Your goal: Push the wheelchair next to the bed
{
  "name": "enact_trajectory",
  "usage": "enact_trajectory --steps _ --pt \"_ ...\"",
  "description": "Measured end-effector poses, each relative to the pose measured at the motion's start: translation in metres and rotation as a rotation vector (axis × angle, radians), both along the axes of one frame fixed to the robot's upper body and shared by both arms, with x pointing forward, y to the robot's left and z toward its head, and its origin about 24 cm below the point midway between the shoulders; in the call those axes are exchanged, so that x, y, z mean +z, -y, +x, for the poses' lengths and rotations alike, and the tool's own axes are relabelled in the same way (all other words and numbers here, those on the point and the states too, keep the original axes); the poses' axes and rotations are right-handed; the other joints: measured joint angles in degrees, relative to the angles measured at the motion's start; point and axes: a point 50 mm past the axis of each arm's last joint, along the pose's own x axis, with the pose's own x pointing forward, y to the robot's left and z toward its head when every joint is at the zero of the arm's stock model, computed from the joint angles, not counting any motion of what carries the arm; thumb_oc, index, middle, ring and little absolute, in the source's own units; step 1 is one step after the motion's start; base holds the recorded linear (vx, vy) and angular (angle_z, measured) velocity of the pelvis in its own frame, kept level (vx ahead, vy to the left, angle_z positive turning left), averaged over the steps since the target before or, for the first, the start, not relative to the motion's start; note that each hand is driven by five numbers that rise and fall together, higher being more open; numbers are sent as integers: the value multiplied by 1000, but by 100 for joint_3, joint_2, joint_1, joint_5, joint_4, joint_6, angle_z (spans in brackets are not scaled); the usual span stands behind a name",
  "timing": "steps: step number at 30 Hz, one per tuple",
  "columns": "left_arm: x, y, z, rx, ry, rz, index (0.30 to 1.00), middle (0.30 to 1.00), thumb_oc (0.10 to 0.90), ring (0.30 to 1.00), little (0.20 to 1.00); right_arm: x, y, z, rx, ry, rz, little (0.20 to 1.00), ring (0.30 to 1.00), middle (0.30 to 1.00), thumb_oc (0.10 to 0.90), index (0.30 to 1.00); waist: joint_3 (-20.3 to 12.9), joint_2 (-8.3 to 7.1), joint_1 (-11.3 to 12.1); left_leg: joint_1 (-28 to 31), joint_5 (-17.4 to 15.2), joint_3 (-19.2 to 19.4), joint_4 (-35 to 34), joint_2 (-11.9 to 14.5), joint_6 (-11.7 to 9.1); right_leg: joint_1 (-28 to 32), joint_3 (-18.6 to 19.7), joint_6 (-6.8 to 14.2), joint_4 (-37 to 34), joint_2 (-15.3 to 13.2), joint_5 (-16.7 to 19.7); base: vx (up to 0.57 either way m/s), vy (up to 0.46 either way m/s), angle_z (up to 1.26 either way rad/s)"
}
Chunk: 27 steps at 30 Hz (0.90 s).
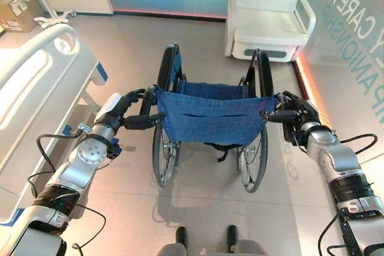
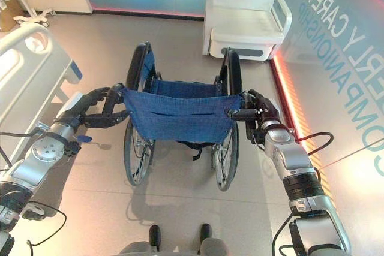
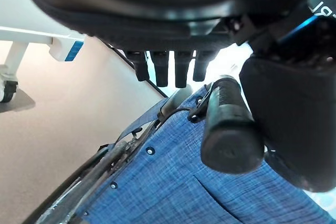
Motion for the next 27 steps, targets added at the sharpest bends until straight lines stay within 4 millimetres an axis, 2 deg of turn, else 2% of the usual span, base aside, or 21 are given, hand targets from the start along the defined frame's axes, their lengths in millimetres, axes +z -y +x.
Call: enact_trajectory --steps 6,14,20,27 --pt "1 1 0 -2 2 0 900 900 800 900 900 9 -2 -2 99 -61 -213 900 900 900 800 900 5 7 37 -22 -13 40 -13 -7 -17 -52 116 8 4 1 3 -2 5 -2" --pt "6 3 6 -31 -52 11 900 900 800 900 900 27 -4 8 176 -179 -422 900 900 900 800 900 8 0 76 -12 -19 100 -18 -6 -28 -55 128 24 0 -2 12 2 4 -2" --pt "14 8 20 -56 -126 35 900 900 800 900 900 39 -2 19 190 -288 -488 900 900 900 800 900 8 -11 111 -14 -18 85 2 -3 -28 -36 112 26 -1 -2 13 0 0 0" --pt "24 13 34 -80 -202 65 900 900 800 900 900 42 3 27 184 -374 -455 900 900 900 800 900 0 -69 159 2 -17 69 11 -3 -27 0 99 26 -8 -3 12 0 0 0"
